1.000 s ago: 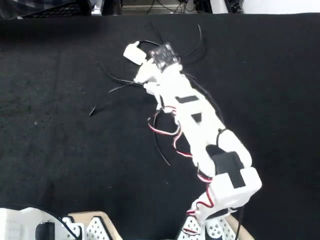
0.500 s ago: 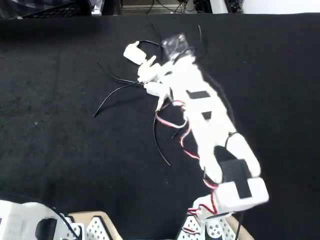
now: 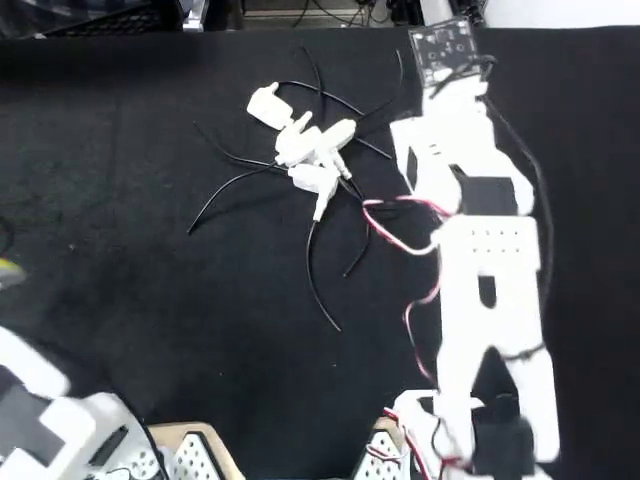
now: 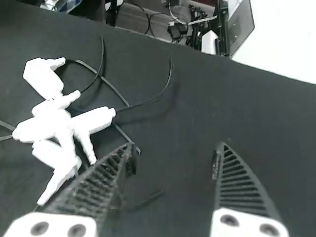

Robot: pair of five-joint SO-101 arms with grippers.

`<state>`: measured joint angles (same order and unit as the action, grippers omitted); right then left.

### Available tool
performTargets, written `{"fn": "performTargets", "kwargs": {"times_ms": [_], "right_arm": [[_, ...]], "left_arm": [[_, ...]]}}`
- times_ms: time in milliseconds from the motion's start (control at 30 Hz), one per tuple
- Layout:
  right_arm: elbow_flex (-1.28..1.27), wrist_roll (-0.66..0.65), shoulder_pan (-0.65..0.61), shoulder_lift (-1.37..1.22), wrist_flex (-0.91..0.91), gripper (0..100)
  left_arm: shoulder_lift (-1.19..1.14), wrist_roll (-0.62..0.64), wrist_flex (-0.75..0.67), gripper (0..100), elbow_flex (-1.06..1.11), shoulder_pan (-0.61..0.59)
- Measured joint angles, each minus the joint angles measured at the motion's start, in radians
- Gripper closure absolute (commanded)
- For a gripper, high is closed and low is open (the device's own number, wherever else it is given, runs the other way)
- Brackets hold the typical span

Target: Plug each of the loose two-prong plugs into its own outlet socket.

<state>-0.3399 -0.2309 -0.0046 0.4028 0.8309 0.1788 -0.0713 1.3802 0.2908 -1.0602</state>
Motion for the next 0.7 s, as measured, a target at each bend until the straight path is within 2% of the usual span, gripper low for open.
{"fn": "performTargets", "kwargs": {"times_ms": [167, 300, 467, 633, 700], "right_arm": [[-0.072, -0.002, -0.002, 0.138, 0.143, 74.7], [-0.236, -0.002, -0.002, 0.258, 0.172, 74.7], [-0.505, 0.000, 0.005, 0.440, 0.146, 74.7], [-0.841, 0.000, 0.003, 0.690, 0.003, 74.7], [-0.977, 0.000, 0.003, 0.816, -0.054, 74.7]], "left_arm": [[0.233, 0.005, 0.077, 64, 0.051, 0.212], [0.431, 0.005, 0.077, 64, 0.222, 0.351], [0.710, 0.003, -0.061, 64, 0.528, 0.509], [1.053, 0.009, -0.299, 64, 0.905, 0.566], [1.209, 0.009, -0.354, 64, 1.054, 0.574]]}}
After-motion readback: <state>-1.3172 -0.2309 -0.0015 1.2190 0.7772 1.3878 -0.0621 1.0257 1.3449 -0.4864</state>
